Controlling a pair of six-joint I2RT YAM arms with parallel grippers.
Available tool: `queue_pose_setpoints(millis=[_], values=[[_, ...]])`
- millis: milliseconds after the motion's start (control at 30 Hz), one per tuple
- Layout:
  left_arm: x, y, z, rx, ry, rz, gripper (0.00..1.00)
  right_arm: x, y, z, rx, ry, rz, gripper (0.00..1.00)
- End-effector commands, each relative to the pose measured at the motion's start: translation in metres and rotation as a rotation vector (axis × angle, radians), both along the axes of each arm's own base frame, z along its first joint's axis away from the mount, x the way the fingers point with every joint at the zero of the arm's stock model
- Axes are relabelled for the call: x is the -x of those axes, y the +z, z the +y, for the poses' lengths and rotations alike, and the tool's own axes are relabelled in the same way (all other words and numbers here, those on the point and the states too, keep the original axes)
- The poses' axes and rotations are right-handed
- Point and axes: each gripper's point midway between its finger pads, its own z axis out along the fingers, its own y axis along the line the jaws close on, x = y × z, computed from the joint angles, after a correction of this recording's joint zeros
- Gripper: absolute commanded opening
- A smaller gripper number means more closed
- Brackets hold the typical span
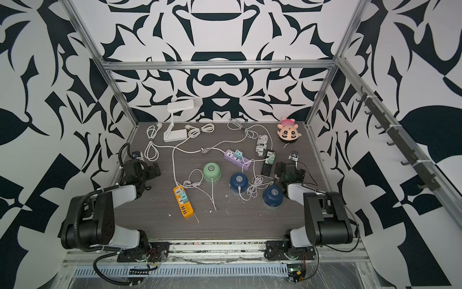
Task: Charge the cordless meat grinders
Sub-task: Reset both arms
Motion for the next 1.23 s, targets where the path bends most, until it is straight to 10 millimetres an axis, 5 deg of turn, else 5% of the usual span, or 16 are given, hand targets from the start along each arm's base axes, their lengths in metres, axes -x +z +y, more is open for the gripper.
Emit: queue_pose_setpoints(millis=[0,133,900,1000,1200], values=[[-0.009,0.02,-0.018,0.016,-0.108,-0.181,0.99,-0.012,0.019,0.01,0.061,0.051,-0.143,0.99],[-0.003,0.014,-0.019,-0.002,-0.105,-0.273,0.99,-0.011,0.02,0.011,0.066,0.053,-0.155,0.99],[-0.011,0.006,-0.021,0.019,-0.119,-0.173,0.99,-0.016,0.017,0.018,0.081,0.08,-0.131,0.99],[-0.012,0.006,-0.022,0.019,-0.119,-0.174,0.99,-0.022,0.0,0.069,0.0,0.417,-0.128,1.0],[-0.012,0.005,-0.022,0.018,-0.12,-0.171,0.99,-0.019,0.002,0.062,-0.035,0.403,-0.177,0.99]])
